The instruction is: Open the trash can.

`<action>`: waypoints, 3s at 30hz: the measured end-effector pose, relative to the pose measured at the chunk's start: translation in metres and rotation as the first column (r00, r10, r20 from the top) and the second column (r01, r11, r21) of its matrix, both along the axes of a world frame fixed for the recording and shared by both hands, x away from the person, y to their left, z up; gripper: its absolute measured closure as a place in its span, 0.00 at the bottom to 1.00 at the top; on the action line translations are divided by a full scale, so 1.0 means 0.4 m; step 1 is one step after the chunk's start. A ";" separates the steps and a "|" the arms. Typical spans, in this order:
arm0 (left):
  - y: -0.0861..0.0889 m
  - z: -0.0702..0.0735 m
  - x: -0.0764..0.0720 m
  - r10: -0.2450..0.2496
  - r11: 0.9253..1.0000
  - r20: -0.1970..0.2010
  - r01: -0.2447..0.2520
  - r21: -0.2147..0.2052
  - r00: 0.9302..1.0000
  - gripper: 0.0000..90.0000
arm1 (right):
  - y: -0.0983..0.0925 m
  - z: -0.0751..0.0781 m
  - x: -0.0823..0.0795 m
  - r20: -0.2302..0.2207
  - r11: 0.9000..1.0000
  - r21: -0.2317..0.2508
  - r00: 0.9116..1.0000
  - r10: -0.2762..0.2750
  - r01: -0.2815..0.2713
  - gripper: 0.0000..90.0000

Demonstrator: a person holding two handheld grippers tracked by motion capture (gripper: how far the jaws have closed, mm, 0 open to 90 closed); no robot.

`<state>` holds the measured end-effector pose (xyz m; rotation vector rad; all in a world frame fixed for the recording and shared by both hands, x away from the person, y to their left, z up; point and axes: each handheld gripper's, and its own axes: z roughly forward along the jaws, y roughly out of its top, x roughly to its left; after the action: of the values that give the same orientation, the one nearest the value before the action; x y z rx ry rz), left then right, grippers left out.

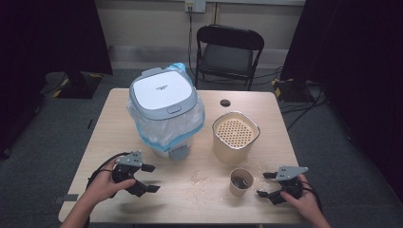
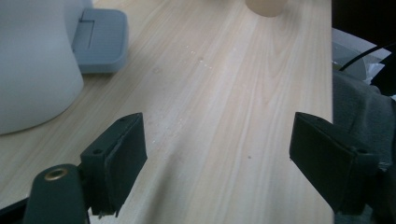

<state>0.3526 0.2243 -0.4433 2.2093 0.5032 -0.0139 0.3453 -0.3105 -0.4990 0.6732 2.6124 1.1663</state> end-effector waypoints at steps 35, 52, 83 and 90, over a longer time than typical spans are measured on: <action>-0.052 0.263 0.009 0.013 0.999 -0.013 -0.012 0.037 1.000 0.20 | 0.000 0.000 0.000 0.000 1.000 0.000 1.000 0.000 0.000 0.26; -0.074 0.366 0.032 -0.003 1.000 0.024 0.003 0.011 1.000 0.20 | 0.000 0.000 0.000 0.000 1.000 0.000 1.000 0.000 0.000 0.26; -0.144 0.496 0.135 -0.007 1.000 0.076 0.006 0.001 0.997 0.20 | 0.000 0.000 0.000 0.003 1.000 0.001 1.000 0.000 0.000 0.26; -0.164 0.490 0.151 -0.011 1.000 0.095 0.010 0.010 0.995 0.20 | 0.000 0.000 0.000 0.002 1.000 0.001 1.000 -0.001 0.001 0.26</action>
<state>0.4131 0.1587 -0.2472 2.2102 0.4397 0.0886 0.3455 -0.3104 -0.4991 0.6732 2.6092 1.1673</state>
